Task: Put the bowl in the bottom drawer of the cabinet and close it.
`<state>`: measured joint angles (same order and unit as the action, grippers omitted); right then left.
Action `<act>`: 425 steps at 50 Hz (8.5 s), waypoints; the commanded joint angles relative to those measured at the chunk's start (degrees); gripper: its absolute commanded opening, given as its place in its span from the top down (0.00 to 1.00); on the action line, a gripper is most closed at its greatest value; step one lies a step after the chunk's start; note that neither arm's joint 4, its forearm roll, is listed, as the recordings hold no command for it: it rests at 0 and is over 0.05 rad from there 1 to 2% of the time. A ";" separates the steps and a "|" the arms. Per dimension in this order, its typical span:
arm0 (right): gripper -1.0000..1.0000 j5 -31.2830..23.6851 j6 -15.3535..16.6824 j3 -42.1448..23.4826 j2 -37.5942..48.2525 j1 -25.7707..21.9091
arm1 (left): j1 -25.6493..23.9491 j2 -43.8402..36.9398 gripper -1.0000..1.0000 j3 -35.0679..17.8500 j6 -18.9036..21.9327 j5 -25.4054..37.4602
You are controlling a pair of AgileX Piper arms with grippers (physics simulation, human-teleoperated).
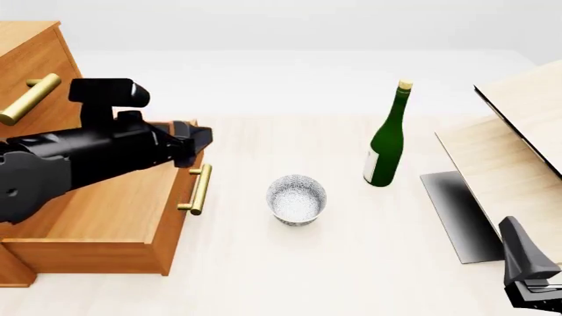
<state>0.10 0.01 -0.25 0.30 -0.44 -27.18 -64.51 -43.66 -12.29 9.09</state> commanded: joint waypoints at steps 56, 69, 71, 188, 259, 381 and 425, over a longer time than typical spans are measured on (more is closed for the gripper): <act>0.00 0.00 0.01 0.00 -0.01 0.00 | -6.96 -12.34 0.00 -3.41 -8.84 -13.63; 0.00 0.00 0.01 0.00 0.00 0.01 | -5.54 -16.45 0.00 -5.46 -10.25 -14.62; 0.00 0.00 -0.01 0.00 0.00 0.00 | -5.22 -17.09 0.00 -5.66 -10.58 -14.86; 0.00 0.00 0.00 0.00 -0.01 0.00 | -7.84 -41.50 0.00 -6.76 -30.75 -27.95; 0.00 0.00 -0.01 0.00 0.00 0.00 | -10.68 -49.10 1.00 -8.19 -34.31 -29.27; 0.00 0.00 0.01 0.00 -0.01 0.00 | -0.30 -15.29 1.00 -2.83 -7.60 -10.53; 0.00 0.00 0.01 0.00 0.00 0.00 | 12.46 0.77 1.00 4.68 -2.95 -4.64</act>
<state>0.10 0.01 -0.25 0.30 -0.44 -17.89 -66.90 -39.83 -16.45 3.22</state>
